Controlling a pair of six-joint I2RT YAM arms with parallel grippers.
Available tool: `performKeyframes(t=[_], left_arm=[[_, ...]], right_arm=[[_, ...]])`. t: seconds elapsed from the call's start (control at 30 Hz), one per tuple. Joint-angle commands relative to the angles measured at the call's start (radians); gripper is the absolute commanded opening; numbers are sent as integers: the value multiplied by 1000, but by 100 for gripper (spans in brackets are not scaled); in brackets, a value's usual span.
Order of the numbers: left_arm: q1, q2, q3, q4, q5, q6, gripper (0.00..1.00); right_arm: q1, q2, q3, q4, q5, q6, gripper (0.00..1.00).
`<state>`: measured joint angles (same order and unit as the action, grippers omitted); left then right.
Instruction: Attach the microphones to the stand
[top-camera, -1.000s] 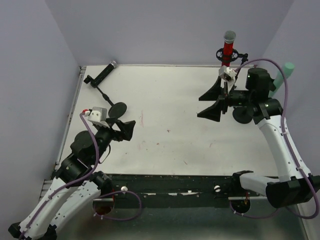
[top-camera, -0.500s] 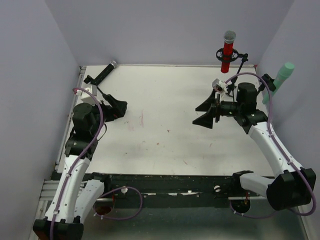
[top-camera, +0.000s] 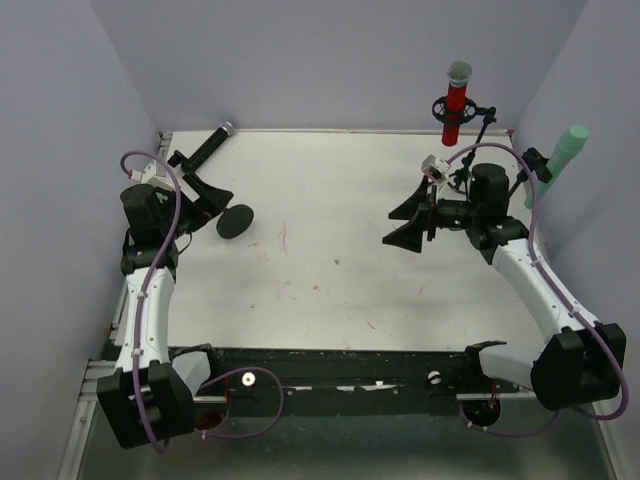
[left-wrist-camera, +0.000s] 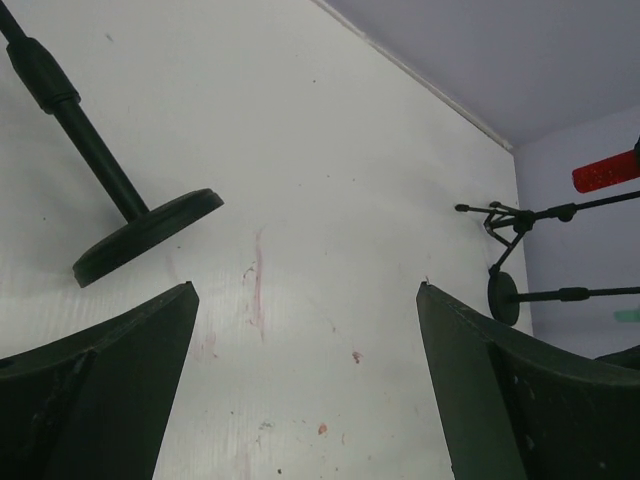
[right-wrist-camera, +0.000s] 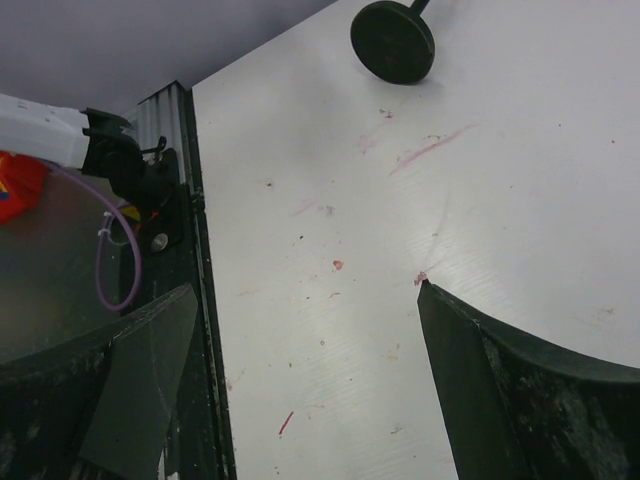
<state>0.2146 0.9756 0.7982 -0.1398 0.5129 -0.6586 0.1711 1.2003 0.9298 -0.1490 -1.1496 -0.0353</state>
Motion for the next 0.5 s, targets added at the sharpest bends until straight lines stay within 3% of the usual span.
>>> performKeyframes(t=[0.0, 0.1, 0.3, 0.47], left_arm=[[29, 84, 102, 28, 105, -36, 98], [28, 145, 160, -29, 12, 20, 98], [28, 368, 392, -276, -330, 65, 98], [28, 589, 590, -435, -399, 68, 96]], right_arm=[[7, 13, -19, 23, -16, -14, 100], [5, 19, -20, 23, -16, -20, 99], [4, 15, -23, 16, -22, -28, 100], [8, 13, -22, 12, -25, -29, 99]])
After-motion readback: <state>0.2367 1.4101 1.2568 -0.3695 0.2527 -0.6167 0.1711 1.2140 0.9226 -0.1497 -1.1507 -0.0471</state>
